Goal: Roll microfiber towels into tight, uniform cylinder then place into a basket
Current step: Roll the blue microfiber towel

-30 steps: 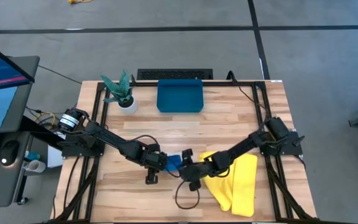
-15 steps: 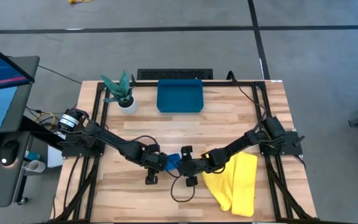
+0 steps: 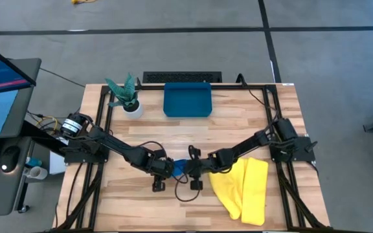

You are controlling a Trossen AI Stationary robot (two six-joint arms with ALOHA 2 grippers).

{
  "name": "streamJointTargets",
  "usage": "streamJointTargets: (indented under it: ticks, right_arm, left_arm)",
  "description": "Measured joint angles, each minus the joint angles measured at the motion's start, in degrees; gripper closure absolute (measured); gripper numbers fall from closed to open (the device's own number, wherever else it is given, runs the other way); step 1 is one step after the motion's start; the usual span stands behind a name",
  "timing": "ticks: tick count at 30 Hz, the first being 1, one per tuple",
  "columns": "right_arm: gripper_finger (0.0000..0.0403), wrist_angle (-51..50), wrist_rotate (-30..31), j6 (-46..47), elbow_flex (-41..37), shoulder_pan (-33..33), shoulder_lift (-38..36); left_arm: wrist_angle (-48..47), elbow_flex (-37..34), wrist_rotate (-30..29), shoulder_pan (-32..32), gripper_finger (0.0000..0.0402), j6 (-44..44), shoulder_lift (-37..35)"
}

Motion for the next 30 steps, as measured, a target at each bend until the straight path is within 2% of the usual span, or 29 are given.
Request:
streamJointTargets:
  ticks: [6,11,15,20,23,30]
  right_arm:
    - [0.0384,0.36,-7.56,9.49,0.02,-0.69,0.00]
    - [0.0374,1.59,-16.65,20.05,-0.03,-1.49,0.11]
    - [0.0367,2.22,-20.09,22.74,-0.07,-1.43,0.15]
    - [0.0376,4.42,-23.69,22.84,-0.22,-1.39,0.33]
    - [0.0378,4.70,-24.16,22.84,-0.22,-1.37,0.33]
    - [0.0373,4.66,-24.71,22.86,-0.22,-1.33,0.33]
  left_arm:
    - [-0.19,0.00,-0.15,-0.07,0.0281,-0.90,0.00]
    - [-0.72,0.03,0.46,-0.04,0.0248,1.50,0.00]
    - [-1.52,0.26,0.92,-0.13,0.0244,4.36,0.00]
    - [-1.52,0.26,1.08,-0.77,0.0248,6.48,-0.02]
    - [-1.71,0.26,0.75,-2.10,0.0248,6.80,-0.21]
    - [-2.18,0.20,-5.60,-7.10,0.0249,4.39,-3.68]
